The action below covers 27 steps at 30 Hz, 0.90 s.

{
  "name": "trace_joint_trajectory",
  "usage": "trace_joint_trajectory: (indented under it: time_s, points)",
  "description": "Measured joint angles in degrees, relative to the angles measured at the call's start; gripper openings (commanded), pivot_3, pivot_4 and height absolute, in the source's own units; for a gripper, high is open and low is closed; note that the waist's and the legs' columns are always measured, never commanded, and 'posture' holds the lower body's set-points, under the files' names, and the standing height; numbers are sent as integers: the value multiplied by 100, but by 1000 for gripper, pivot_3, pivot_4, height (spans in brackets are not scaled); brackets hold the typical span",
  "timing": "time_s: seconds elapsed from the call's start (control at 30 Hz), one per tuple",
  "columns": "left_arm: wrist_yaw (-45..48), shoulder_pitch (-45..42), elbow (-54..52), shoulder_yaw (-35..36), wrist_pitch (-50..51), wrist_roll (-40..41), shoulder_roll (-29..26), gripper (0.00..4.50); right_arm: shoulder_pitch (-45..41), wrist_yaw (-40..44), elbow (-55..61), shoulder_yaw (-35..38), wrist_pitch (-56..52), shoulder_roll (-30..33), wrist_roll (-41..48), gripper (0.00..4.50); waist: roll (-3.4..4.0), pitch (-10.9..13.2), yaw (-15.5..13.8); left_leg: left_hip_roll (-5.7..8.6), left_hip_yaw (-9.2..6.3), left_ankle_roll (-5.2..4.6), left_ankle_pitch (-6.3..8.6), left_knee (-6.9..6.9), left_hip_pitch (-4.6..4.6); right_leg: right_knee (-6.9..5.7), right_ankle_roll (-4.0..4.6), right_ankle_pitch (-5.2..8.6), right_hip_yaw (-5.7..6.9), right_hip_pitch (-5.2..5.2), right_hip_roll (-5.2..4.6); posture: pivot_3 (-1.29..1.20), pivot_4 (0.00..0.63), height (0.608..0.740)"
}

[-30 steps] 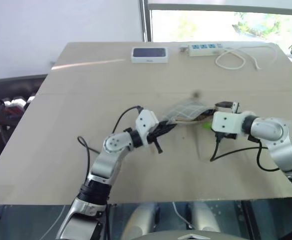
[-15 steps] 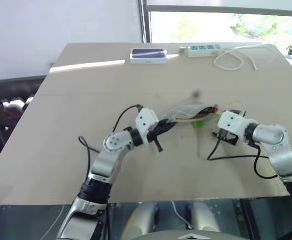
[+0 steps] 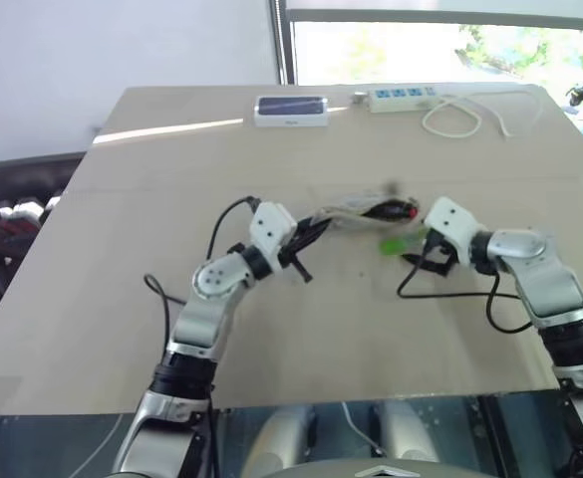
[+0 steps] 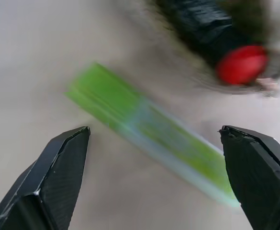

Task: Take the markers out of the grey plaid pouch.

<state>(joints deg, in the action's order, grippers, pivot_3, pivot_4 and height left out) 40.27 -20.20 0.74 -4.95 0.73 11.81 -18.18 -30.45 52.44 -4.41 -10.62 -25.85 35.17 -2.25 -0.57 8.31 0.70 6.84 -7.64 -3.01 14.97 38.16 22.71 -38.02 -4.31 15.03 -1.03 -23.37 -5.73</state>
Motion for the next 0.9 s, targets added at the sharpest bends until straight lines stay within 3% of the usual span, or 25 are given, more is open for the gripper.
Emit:
trace_joint_trajectory:
  time_s: [0.2, 0.3, 0.47, 0.5, 0.77, 0.9]
  points:
    - [-65, 96, -5, 34, -4, -46, -25, 0, -668, 461, -940, -210, 27, -64, 56, 4412, 0, 0, 5, -1, -3, 0, 0, 1, 0, -1, 0, 0, 3, 0, 1, 0, 150, 738]
    - [-89, 104, -11, 36, -3, -49, -28, 0, -894, 663, -1228, -317, -73, -61, 57, 3638, -1, -2, 5, -1, -3, 0, 0, 3, -1, 0, 0, 0, 3, 0, 1, 0, 150, 738]
    - [-170, 204, -34, 39, -2, -49, -32, 0, -1007, 569, -1344, -303, -300, 53, -9, 1215, -3, -4, -32, 0, -11, 0, 0, 5, -1, 1, 0, 0, 3, 2, -2, 0, 150, 738]
    - [-171, 217, -34, 38, -1, -49, -31, 0, -1005, 566, -1332, -289, -318, 66, -7, 923, -3, -4, -36, 1, -11, 0, 0, 5, -1, 1, 0, 0, 3, 2, -2, 0, 150, 738]
    - [-151, 236, -146, 34, 12, -43, -50, 0, -342, 154, -575, 119, -1066, 846, -8, 842, -3, -4, -219, 11, -21, 0, 0, 11, 12, 7, 0, 0, 6, 3, -12, 0, 150, 738]
    - [-55, 247, -157, 21, 26, -33, -49, 0, 344, -78, 55, 655, -1728, 1348, 48, 812, -2, -4, -222, 11, -19, 0, 0, 6, 16, 6, 0, 0, 4, 2, -13, 0, 150, 738]
